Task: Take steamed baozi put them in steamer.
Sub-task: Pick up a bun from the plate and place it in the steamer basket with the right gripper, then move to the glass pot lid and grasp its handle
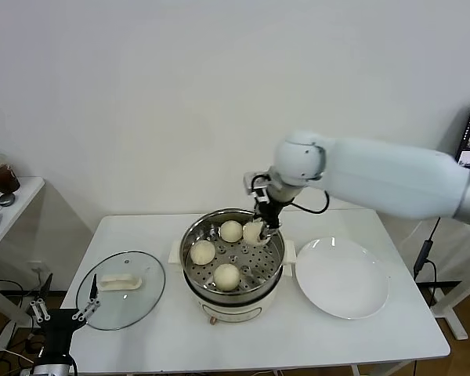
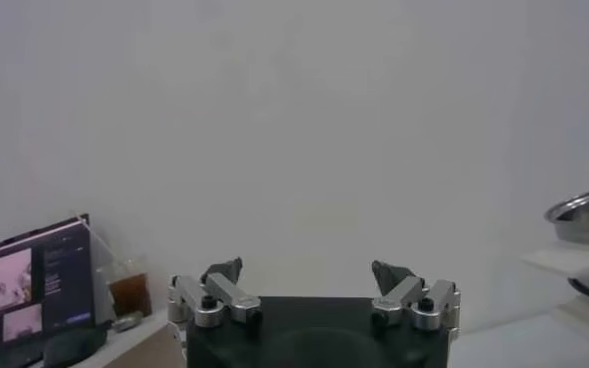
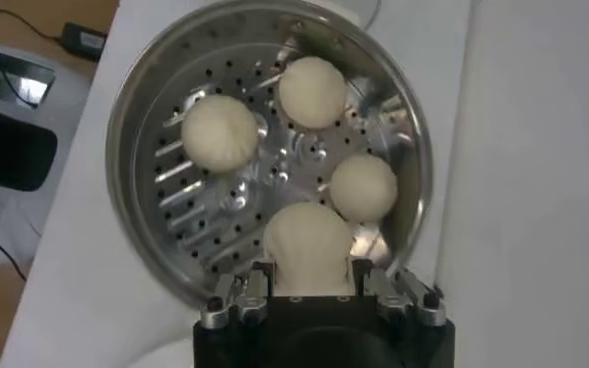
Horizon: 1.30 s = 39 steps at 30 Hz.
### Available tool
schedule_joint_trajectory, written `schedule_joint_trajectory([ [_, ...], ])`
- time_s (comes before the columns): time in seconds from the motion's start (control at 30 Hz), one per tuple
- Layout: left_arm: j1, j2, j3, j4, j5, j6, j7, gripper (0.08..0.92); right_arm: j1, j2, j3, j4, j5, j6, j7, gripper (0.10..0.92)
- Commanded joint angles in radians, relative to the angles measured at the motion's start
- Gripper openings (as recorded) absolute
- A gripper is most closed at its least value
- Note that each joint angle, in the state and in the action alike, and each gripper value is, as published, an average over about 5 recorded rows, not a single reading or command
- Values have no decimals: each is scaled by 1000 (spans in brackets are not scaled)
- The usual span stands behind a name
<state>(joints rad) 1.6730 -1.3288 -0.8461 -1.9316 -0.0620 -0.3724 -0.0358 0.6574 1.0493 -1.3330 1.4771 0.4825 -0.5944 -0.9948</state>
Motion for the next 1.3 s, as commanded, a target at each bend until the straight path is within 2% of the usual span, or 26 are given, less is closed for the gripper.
schedule_joint_trajectory([
  [0.03,-1,0,-3,4,0,1,0,823,-95,111,-40,-69,-14,-91,47,475],
  [0.47,-9,0,-4,12,0,2,1,823,-161,112,-20,-104,-97,-78,38,481],
  [0.57,-8,0,-4,12,0,2,1,823,-159,106,-13,-103,-110,-74,38,531],
  [0.83,-14,1,-1,13,1,5,2,823,-116,43,39,-53,-115,-66,44,759],
  [0.97,-17,3,-1,15,1,6,2,823,-109,-45,105,28,-124,-60,63,815],
  [1.1,-18,8,-4,19,-2,5,2,823,-146,-166,201,140,-115,-43,168,822],
  [1.3,-20,10,-5,23,-5,2,3,823,-403,-404,435,315,1,26,544,823],
])
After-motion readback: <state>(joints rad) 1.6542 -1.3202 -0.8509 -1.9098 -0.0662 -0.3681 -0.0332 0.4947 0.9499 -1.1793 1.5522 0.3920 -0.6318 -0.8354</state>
